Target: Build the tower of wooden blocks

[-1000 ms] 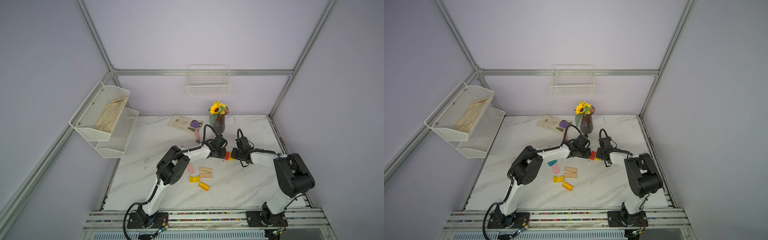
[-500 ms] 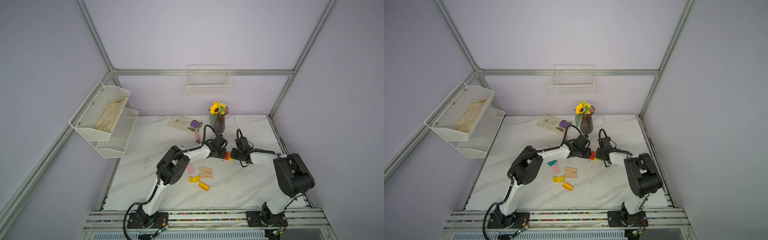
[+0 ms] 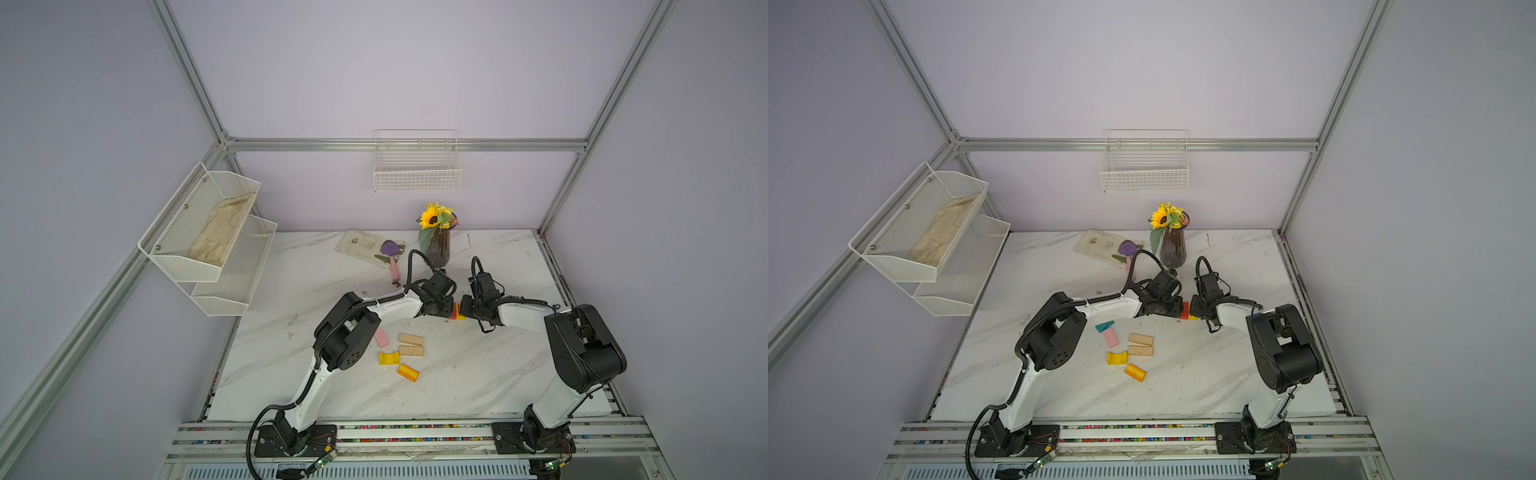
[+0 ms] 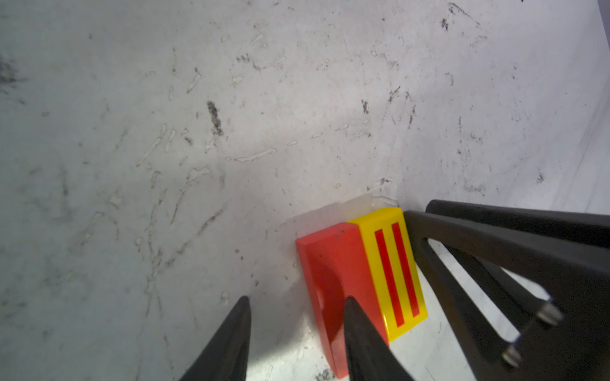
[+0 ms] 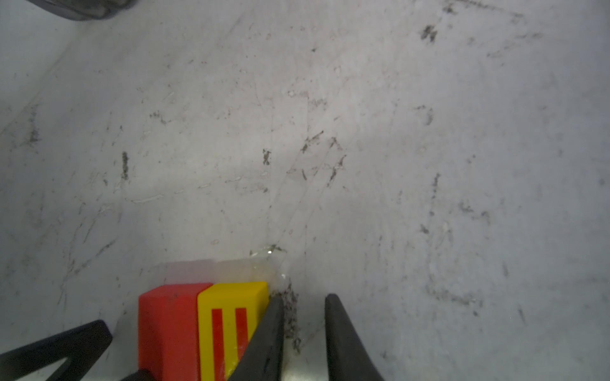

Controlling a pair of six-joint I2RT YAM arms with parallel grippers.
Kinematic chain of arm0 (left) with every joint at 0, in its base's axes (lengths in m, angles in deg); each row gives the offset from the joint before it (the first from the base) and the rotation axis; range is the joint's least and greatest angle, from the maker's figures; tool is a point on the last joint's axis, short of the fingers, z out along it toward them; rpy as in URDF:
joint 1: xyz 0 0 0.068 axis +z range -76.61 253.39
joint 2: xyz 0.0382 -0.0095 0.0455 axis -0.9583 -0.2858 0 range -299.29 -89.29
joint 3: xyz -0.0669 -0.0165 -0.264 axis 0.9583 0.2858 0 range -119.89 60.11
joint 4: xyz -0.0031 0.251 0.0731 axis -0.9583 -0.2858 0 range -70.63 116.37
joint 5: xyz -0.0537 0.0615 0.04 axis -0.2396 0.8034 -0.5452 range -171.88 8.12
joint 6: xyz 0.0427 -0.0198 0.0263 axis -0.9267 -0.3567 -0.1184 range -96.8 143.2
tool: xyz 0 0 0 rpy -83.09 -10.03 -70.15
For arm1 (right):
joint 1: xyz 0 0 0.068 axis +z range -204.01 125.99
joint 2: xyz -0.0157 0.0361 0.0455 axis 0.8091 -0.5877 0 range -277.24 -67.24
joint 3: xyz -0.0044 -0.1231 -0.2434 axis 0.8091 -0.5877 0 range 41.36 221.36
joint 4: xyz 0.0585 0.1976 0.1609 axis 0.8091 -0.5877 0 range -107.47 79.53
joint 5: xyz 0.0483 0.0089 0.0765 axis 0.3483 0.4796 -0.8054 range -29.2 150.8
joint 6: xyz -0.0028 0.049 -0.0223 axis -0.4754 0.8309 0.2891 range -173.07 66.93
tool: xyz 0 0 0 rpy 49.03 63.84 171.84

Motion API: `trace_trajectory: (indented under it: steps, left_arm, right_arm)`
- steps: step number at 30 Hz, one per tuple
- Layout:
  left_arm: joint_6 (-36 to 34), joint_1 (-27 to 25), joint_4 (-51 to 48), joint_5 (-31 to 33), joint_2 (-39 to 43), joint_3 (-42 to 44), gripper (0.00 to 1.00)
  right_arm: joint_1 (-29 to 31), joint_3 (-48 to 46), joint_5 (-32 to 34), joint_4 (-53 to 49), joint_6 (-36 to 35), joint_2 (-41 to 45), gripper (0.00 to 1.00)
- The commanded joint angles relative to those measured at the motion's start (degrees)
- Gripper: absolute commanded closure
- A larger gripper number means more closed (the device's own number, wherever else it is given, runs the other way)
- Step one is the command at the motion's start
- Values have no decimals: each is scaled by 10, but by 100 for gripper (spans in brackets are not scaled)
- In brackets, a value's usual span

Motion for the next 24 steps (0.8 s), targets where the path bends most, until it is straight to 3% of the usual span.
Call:
trace_trajectory:
  steps: [1, 10, 16, 20, 24]
  left_arm:
    - [9, -3, 19, 8, 19, 3, 54]
    - [-6, -3, 9, 29, 58, 7, 54]
    - [-56, -4, 28, 103, 222, 114, 51]
    - [-74, -3, 56, 185, 382, 239, 37]
    - [-116, 1, 106, 268, 549, 384, 12]
  right_arm:
    - [4, 0, -1, -22, -3, -13, 74]
    - [4, -19, 18, -8, 9, 10, 68]
    - [4, -38, 34, 3, 18, 33, 64]
    - [3, -52, 41, 13, 21, 50, 59]
    - [3, -70, 45, 28, 22, 71, 54]
